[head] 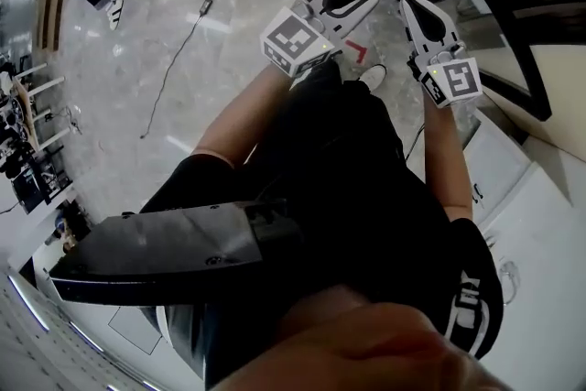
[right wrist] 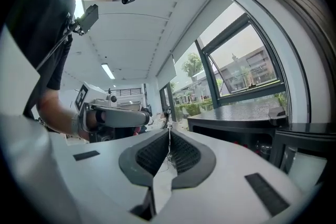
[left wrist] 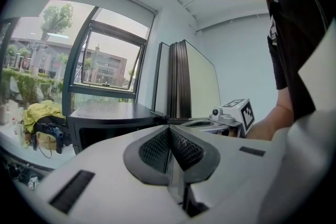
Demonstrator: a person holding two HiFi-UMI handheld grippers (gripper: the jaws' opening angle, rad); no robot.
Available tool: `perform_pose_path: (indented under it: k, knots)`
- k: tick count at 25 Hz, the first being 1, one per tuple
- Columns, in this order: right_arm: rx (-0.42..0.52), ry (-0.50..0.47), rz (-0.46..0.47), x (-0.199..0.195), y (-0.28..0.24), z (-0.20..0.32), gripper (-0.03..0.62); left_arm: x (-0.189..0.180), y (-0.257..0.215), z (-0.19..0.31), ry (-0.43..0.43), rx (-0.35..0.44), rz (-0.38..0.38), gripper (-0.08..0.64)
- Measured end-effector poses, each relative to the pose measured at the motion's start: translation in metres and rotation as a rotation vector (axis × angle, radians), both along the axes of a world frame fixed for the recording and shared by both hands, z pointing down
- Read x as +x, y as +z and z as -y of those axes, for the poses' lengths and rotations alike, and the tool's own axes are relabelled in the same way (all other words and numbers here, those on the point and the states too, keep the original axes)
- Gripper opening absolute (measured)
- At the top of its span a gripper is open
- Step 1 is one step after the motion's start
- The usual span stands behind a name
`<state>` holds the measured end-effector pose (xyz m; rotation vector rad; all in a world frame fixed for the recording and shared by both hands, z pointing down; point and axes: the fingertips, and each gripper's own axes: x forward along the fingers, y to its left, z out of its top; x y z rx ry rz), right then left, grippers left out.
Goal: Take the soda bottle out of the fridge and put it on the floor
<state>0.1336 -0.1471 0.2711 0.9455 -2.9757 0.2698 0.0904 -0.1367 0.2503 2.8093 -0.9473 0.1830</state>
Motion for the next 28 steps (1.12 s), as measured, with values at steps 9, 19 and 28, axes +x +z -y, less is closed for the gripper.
perform_pose_path:
  k: [9,19,28]
  knots:
    - [-0.006,0.124,-0.028,-0.020,0.076,0.086,0.015,-0.018,0.092,0.077,0.000,-0.043,0.002,0.005]
    - [-0.013,0.289,-0.042,-0.020,0.172,0.168,0.017,-0.029,0.198,0.156,-0.059,-0.075,-0.025,0.005]
    - [0.004,0.388,-0.043,-0.007,0.212,0.223,0.114,-0.021,0.235,0.199,-0.042,0.002,-0.044,0.005]
